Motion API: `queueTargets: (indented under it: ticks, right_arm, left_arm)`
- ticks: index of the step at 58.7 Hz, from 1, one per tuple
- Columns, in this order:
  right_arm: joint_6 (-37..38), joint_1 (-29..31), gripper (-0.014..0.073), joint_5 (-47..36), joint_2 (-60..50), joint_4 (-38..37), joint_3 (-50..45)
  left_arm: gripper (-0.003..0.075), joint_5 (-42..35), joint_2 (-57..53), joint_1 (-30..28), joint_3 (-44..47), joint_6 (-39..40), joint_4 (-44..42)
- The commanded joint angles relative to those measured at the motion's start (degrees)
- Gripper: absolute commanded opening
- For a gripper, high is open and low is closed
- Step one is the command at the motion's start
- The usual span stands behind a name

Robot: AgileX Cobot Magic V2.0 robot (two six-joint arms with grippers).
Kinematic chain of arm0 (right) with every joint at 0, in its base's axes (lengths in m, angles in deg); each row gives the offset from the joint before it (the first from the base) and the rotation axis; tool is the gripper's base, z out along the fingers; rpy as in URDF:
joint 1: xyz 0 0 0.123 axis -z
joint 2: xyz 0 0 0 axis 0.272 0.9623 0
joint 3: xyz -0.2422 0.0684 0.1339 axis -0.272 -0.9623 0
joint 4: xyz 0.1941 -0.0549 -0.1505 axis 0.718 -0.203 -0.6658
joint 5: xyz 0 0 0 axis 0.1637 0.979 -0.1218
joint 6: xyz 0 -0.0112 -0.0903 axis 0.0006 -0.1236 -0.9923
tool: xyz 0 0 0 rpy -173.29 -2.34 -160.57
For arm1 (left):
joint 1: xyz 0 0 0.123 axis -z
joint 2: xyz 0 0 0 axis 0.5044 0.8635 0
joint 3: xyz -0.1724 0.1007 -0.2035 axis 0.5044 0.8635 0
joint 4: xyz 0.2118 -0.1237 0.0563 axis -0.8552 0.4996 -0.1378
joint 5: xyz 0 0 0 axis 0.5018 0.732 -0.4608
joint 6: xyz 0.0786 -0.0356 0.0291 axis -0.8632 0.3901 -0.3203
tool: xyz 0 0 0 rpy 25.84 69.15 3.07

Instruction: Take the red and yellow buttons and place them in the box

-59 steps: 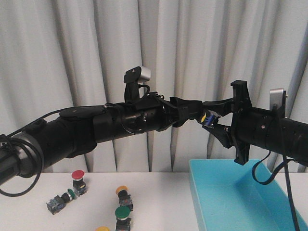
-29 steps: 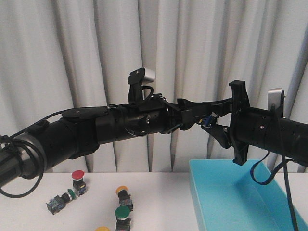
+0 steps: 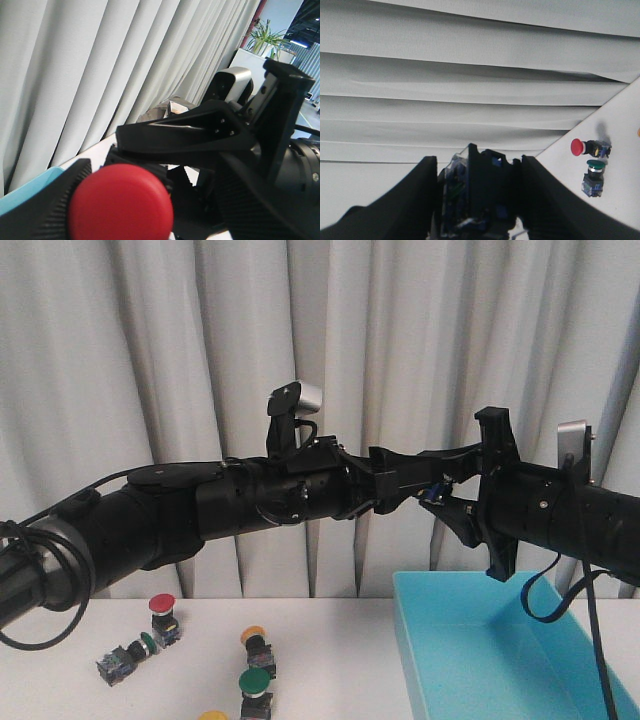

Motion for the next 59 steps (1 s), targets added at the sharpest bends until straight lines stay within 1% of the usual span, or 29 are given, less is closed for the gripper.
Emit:
queueTargets:
  ticks: [1,12,20,31,40,48,52,59]
  right_arm:
    - [-1.23,0.05,-0.0009,-1.26,-2.41,4.37,1.92]
    - [-1.96,1.79,-0.0009,-1.61,-2.41,4.37,1.92]
    - [-1.96,4.28,-0.0009,0.50,-2.41,4.37,1.92]
    - [-2.46,5.55,-0.0009,1.22,-2.41,4.37,1.92]
    - [-7.12,8.38,-0.0009,2.35,-2.41,4.36,1.92]
    - [-12.32,11.18,-0.0009,6.72,-2.41,4.36,1.92]
    - [-15.16,12.11,-0.0009,8.42,-2.41,4.36,1.92]
    - [-20.21,12.06,-0.0009,9.39,-2.41,4.36,1.92]
  left_arm:
    - [0.0503,2.53,-3.74,-0.24,-2.25,-0.37,3.57]
    - [0.0503,2.89,-4.45,-1.24,-2.25,-0.32,2.04]
    - [0.0503,2.54,-4.64,-1.48,-2.25,-0.32,2.06]
    - [0.0503,1.94,-4.74,-1.48,-2.25,-0.32,0.73]
    - [0.0503,4.34,-5.87,-1.98,-2.25,-0.27,-3.60]
    - [0.0503,6.51,-8.57,-2.55,-2.25,-0.28,-7.61]
    - [0.0503,6.07,-10.38,-2.60,-2.25,-0.28,-9.22]
    - [0.0503,2.97,-14.70,-3.29,-2.25,-0.28,-14.77]
